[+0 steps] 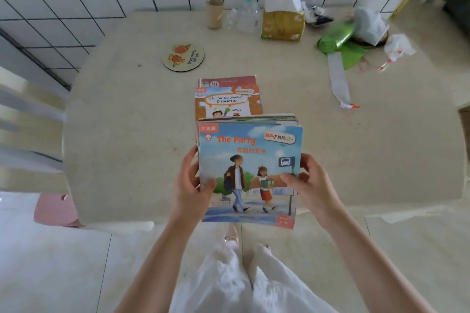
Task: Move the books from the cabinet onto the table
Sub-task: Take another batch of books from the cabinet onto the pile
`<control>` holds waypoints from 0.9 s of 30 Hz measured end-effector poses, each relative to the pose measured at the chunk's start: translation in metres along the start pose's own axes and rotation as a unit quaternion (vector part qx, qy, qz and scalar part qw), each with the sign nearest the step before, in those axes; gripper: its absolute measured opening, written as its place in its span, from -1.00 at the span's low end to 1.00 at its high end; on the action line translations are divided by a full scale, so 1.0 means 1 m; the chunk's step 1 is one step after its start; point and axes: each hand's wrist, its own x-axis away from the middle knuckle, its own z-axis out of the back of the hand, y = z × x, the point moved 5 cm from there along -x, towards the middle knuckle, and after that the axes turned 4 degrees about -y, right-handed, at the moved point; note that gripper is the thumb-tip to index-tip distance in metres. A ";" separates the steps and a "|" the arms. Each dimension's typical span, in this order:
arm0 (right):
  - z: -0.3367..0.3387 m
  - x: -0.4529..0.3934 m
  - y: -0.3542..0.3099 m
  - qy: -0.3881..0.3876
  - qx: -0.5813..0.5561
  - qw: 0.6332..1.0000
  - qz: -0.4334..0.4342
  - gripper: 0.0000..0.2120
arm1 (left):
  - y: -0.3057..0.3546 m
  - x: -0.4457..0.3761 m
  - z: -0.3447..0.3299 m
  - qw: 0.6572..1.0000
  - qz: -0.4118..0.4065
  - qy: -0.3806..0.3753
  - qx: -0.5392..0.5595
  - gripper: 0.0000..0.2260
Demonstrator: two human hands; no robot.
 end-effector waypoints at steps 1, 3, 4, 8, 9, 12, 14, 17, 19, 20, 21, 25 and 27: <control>-0.002 -0.003 -0.001 0.002 0.015 1.000 0.022 -0.65 | 0.000 -0.005 0.001 1.000 -0.001 -0.001 -0.005 -0.37; -0.005 -0.007 -0.001 0.000 0.028 0.998 0.054 -0.65 | -0.003 -0.013 0.005 1.000 -0.006 0.000 -0.023 -0.32; -0.007 -0.008 -0.001 -0.002 0.023 0.998 0.064 -0.64 | -0.005 -0.015 0.007 0.999 -0.013 0.001 -0.041 -0.30; -0.012 -0.013 0.002 -0.006 0.022 0.995 0.095 -0.59 | -0.007 -0.015 0.012 0.994 -0.053 0.004 -0.101 -0.34; -0.013 -0.015 0.006 -0.002 0.033 0.995 0.099 -0.58 | -0.007 -0.014 0.013 0.992 -0.065 0.007 -0.110 -0.36; -0.015 -0.020 0.015 -0.009 0.042 0.993 0.106 -0.63 | -0.013 -0.011 0.018 0.986 -0.098 0.022 -0.136 -0.42; -0.017 -0.021 0.021 -0.014 0.055 0.992 0.115 -0.63 | -0.020 -0.008 0.020 0.983 -0.106 0.025 -0.145 -0.47; -0.022 -0.020 0.027 -0.020 0.081 0.989 0.126 -0.43 | -0.027 -0.008 0.020 0.981 -0.107 0.037 -0.159 -0.41; -0.022 -0.019 0.029 -0.017 0.102 0.984 0.143 -0.35 | -0.033 -0.012 0.020 0.979 -0.097 0.028 -0.176 -0.41; -0.021 -0.019 0.031 -0.015 0.101 0.983 0.149 -0.35 | -0.034 -0.014 0.019 0.977 -0.092 0.019 -0.191 -0.42; -0.020 -0.021 0.032 -0.013 0.102 0.983 0.153 -0.36 | -0.035 -0.017 0.019 0.976 -0.087 0.011 -0.199 -0.41; -0.018 -0.032 0.035 -0.050 0.096 0.983 0.150 -0.36 | -0.045 -0.023 0.022 0.965 -0.089 0.014 -0.245 -0.48; -0.020 -0.035 0.034 -0.065 0.105 0.981 0.151 -0.38 | -0.054 -0.025 0.027 0.959 -0.074 0.038 -0.271 -0.60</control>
